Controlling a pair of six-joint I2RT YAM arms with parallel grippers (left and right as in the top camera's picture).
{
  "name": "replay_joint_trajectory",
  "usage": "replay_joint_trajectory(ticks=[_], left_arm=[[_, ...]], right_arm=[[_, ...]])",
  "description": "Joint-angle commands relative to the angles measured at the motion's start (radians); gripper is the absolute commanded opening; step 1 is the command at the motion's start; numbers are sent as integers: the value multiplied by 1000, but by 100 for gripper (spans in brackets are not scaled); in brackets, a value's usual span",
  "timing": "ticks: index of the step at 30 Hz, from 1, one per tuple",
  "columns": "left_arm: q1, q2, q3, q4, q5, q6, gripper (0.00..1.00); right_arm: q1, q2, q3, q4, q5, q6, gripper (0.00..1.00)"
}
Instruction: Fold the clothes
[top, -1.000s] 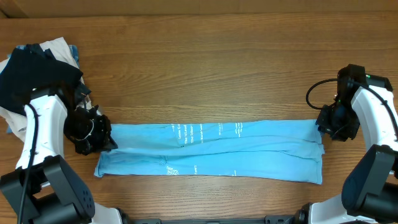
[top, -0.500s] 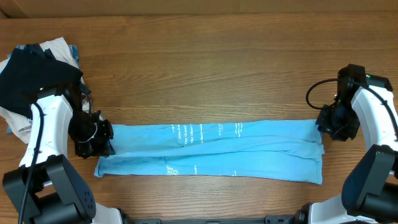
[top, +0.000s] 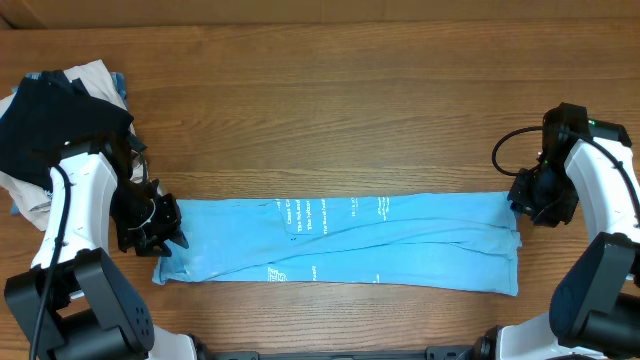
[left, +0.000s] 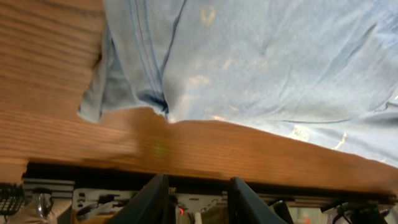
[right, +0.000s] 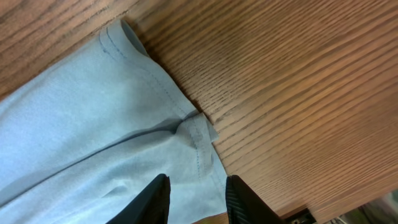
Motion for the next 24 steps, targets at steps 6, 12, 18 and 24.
replay_joint_trajectory(ticks=[6, 12, 18, 24], left_arm=[[-20, -23, -9, 137, 100, -3, 31], [-125, -23, -9, 199, 98, -3, 31], [-221, -23, -9, 232, 80, -14, 32], [-237, -23, -9, 235, 58, -23, 32]], right_arm=[[-8, -19, -19, -9, -93, -6, 47], [-14, -19, -75, 35, -93, -6, 57], [-44, -19, -132, 100, -114, -38, 63], [-50, -19, -138, 111, -170, -67, 65]])
